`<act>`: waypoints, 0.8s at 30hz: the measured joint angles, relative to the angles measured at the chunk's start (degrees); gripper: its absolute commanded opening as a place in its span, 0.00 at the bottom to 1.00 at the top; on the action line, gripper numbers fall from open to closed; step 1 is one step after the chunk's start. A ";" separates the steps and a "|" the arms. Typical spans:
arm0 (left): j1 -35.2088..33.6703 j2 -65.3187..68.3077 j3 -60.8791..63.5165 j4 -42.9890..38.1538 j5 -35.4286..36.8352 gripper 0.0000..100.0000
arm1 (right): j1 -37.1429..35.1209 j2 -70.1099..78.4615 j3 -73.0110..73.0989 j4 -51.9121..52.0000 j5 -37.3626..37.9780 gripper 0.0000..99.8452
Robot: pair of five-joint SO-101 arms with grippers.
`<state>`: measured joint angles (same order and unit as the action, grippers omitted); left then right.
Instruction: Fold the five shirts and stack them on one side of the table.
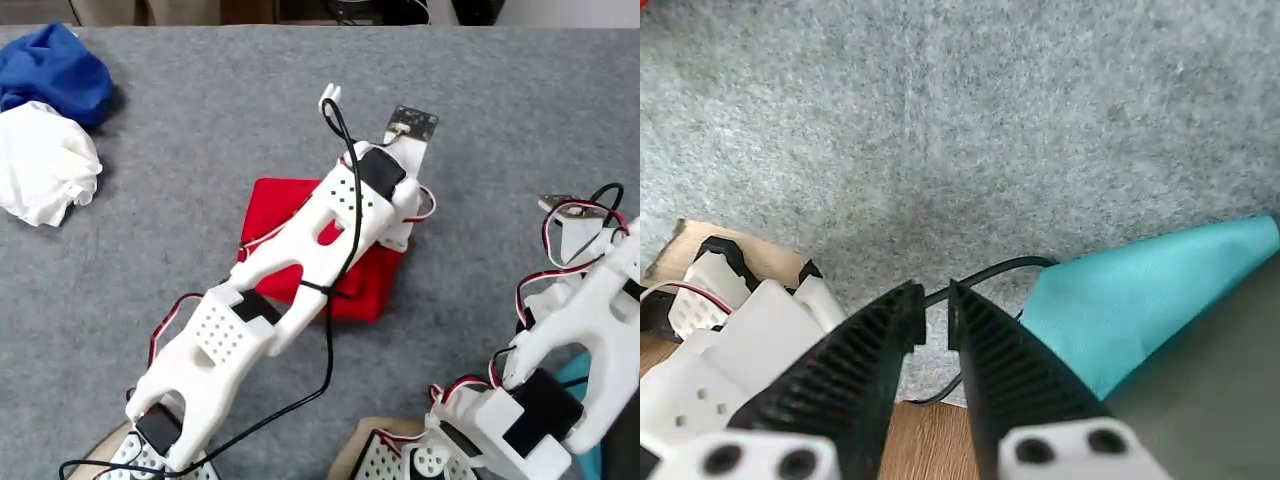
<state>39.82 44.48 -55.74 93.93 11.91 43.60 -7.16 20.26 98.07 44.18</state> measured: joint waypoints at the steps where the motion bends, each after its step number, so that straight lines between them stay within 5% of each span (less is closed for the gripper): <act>1: 0.00 0.00 0.00 0.00 0.00 0.21 | 0.00 0.00 0.00 0.00 0.00 0.06; 7: 0.00 0.00 0.00 1.41 -0.09 0.24 | 0.00 0.00 0.00 0.00 0.00 0.06; 13: -7.30 0.00 -5.10 4.57 -0.09 0.15 | -0.79 0.00 0.00 0.09 0.00 0.06; 18: -18.64 0.00 -6.42 5.27 -0.18 0.04 | -8.62 0.00 0.00 2.20 -0.79 0.05; 24: -27.69 0.00 -6.42 5.36 -1.41 0.02 | -23.21 0.00 -4.66 2.37 -7.03 0.01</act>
<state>12.13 44.48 -62.15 99.30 10.51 20.40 -7.16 15.60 100.44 37.14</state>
